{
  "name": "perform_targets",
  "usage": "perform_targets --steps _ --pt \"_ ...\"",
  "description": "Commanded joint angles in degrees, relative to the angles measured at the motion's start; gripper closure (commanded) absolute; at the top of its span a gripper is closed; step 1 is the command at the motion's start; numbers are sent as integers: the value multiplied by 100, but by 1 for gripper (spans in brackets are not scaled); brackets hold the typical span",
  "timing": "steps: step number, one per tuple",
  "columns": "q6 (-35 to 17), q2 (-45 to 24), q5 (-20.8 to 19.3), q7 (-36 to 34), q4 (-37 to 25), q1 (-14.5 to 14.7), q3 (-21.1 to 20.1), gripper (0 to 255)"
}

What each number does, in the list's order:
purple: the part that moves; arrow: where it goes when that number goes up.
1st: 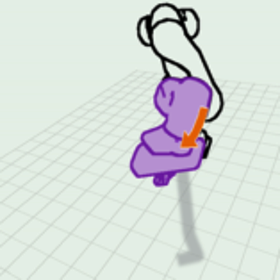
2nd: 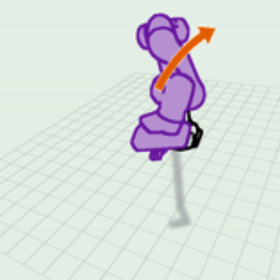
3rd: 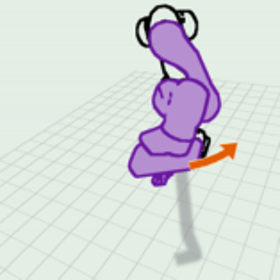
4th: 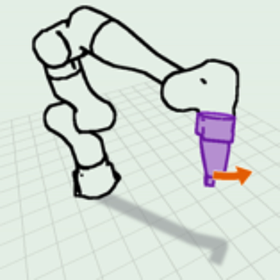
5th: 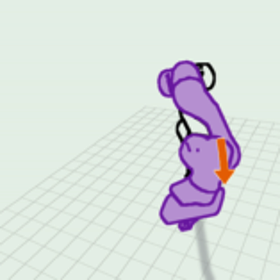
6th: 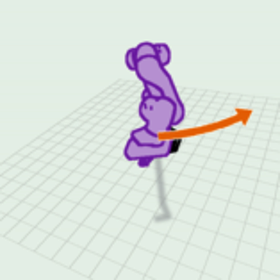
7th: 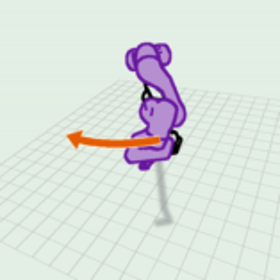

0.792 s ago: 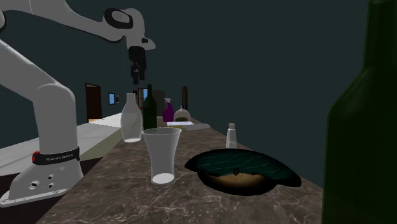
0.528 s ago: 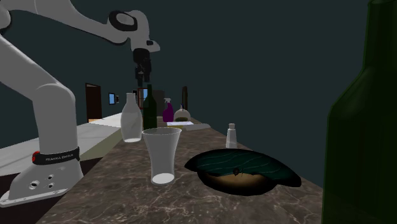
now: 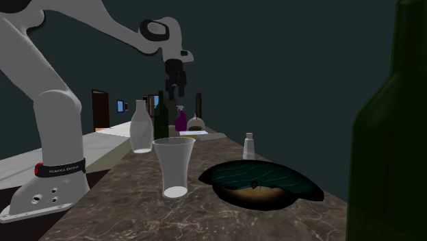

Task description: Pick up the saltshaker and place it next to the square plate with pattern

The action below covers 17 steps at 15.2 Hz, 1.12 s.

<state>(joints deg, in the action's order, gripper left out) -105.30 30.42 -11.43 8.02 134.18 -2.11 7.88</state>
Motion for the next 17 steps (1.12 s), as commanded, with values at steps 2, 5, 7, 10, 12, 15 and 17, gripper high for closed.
perform_targets --steps 2,5,7,10,12,15,17 --pt "-410 -546 -33 273 -199 -47 251 0" --pt "-736 -1148 8 569 -526 -78 489 0" --pt "-927 -1563 77 780 -781 -97 635 0" --pt "-1167 -2205 243 1115 -1217 -133 832 0" --pt "-1291 -2645 394 1351 -1546 -172 939 0" --pt "-1420 -3321 667 1712 -2099 -263 1058 0" --pt "-1463 -3781 869 1949 -2511 -351 1105 0"
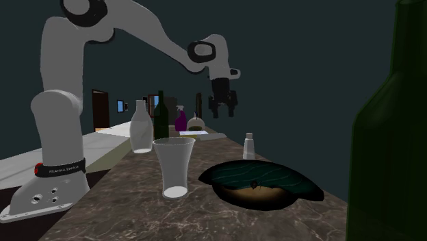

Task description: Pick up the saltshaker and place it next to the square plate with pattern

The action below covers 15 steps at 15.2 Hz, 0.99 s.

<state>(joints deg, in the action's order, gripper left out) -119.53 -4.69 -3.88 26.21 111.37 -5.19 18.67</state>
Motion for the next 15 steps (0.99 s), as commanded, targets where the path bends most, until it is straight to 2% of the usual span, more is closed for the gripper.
perform_targets --steps 1,8,15 --pt "-47 -503 218 246 -449 -96 41 0" --pt "151 -2151 863 895 -2258 -601 -26 0" --pt "-272 -2381 936 939 -2059 -649 -68 0"
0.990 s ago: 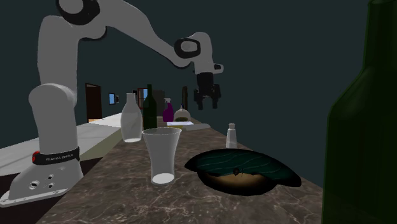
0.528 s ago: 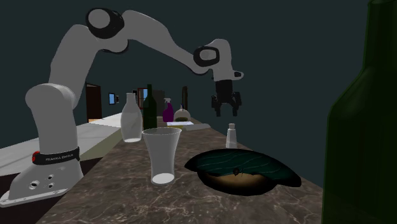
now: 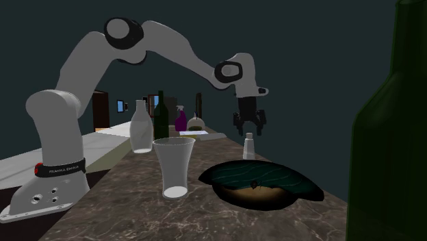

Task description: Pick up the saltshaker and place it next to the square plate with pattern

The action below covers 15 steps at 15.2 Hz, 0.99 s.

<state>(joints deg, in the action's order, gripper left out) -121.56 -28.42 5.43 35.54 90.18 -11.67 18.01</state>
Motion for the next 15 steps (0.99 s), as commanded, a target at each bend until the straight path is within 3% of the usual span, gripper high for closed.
perform_targets --steps 1,8,9,15 --pt "-103 -27 12 10 75 -5 -5 0" --pt "-102 -28 12 10 73 -5 -5 0" --pt "-102 -28 12 10 73 -5 -5 255" --pt "-101 -26 11 10 74 -5 -5 255"
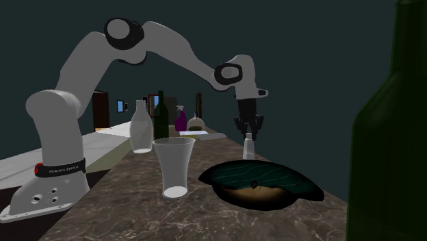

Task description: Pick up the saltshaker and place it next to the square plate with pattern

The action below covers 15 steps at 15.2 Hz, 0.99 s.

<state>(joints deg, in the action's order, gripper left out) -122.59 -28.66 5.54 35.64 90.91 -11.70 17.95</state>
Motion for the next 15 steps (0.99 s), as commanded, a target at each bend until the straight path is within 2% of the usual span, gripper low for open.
perform_targets --steps 1,3,15 --pt "0 -1 -1 0 3 -1 1 255" --pt "0 -4 0 1 0 -2 0 255" --pt "789 275 -93 -25 -521 11 56 255"
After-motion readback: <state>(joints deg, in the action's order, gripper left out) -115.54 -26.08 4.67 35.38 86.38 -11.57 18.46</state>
